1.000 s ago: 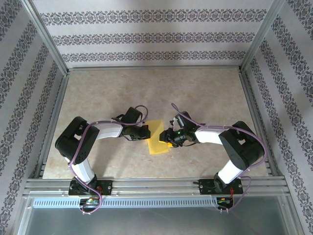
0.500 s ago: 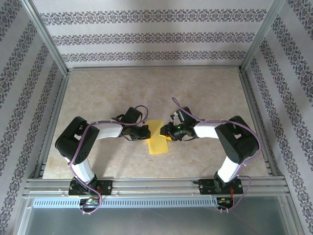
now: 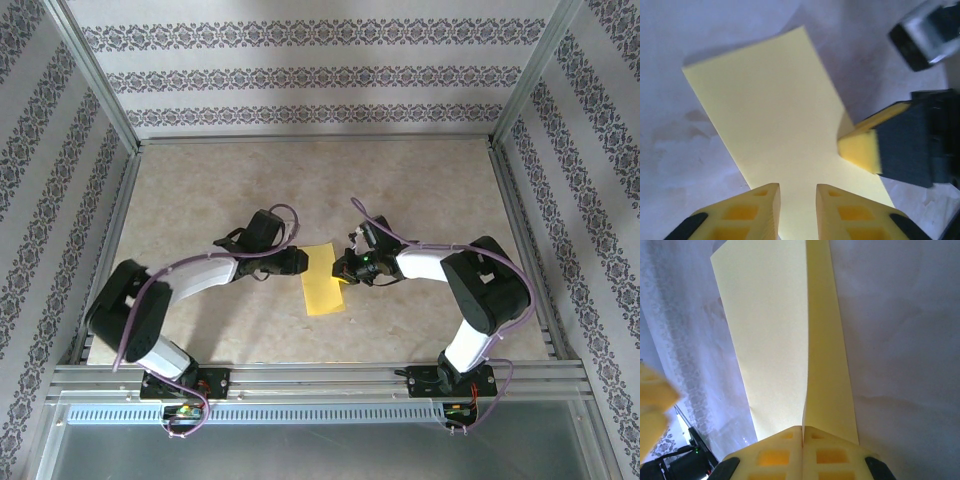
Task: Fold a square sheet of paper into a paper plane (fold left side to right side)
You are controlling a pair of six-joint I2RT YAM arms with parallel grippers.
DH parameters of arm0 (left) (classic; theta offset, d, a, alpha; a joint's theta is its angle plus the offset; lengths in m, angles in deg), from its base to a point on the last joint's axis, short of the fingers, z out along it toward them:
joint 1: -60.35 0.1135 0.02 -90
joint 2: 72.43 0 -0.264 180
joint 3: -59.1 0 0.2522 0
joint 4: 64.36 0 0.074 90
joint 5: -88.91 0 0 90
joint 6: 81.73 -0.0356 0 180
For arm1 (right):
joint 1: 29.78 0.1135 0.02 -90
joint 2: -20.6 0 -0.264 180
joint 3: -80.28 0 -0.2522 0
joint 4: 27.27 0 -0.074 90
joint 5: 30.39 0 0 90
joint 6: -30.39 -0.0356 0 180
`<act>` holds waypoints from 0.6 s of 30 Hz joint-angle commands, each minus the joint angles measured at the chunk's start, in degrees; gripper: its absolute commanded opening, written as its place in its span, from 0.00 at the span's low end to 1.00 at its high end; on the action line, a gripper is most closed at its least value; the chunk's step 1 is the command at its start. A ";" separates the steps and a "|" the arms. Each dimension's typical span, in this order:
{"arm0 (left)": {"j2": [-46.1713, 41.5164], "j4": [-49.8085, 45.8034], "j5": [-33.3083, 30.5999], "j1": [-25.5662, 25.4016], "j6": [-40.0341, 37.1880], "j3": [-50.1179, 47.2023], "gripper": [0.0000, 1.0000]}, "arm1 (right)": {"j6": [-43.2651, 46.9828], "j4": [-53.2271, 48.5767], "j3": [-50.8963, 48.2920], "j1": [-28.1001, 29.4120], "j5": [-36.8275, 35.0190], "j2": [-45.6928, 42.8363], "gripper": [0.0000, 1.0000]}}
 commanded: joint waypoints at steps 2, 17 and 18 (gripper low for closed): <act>-7.22 -5.71 -8.56 -5.60 -12.21 1.42 0.34 | -2.36 -4.09 1.62 -0.43 -2.26 -2.80 0.00; 0.10 -4.18 -27.97 -30.25 -22.34 3.51 0.58 | -7.03 -3.82 0.65 -0.49 -3.40 -5.14 0.00; 1.29 -4.26 -28.90 -30.77 -22.80 4.12 0.60 | -7.07 -3.75 0.65 -0.47 -3.36 -5.14 0.00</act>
